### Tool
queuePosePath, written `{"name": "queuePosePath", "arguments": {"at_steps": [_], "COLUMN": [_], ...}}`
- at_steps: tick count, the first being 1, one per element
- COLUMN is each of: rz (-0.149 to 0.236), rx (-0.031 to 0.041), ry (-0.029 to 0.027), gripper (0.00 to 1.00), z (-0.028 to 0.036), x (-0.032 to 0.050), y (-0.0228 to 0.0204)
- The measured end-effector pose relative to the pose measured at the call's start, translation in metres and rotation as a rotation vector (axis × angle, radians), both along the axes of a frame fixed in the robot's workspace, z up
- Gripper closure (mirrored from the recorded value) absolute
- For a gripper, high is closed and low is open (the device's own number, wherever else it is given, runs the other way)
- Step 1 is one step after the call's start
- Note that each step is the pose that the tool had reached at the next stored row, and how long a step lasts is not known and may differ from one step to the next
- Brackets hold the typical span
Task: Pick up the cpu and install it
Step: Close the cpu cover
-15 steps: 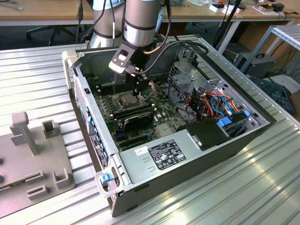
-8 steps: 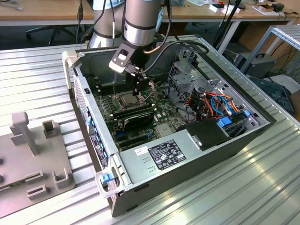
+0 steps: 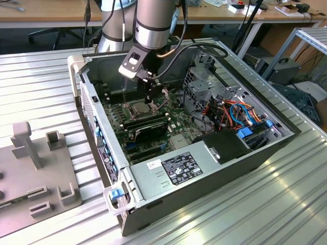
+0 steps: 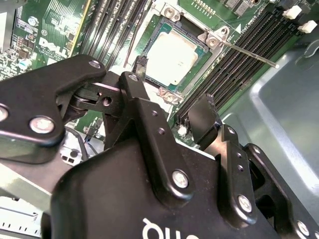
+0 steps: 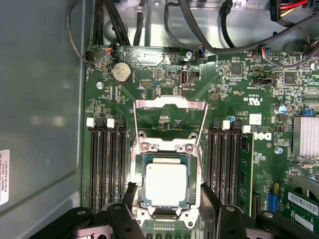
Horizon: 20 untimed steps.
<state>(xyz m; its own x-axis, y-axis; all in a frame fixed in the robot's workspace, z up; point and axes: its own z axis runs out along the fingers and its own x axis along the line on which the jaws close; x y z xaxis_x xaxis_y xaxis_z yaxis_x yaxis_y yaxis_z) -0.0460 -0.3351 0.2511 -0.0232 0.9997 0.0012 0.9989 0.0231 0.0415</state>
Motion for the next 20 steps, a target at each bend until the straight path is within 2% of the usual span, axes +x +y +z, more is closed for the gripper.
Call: {"name": "queuePosePath", "arguments": {"at_steps": [5,12,13,14,20], "rz": [0.000,0.000,0.000,0.000,0.000], "rx": [0.0000,-0.0001,0.0000,0.0000,0.0000], "ry": [0.0000,0.0000,0.0000,0.0000,0.0000], "gripper": [0.40,0.83,0.83,0.89,0.89], "z": [0.0014,0.0029,0.0030,0.0032,0.0043], "x": [0.0000,0.0000,0.0000,0.0000,0.0000], "y": [0.0000,0.0000,0.0000,0.0000,0.0000]}}
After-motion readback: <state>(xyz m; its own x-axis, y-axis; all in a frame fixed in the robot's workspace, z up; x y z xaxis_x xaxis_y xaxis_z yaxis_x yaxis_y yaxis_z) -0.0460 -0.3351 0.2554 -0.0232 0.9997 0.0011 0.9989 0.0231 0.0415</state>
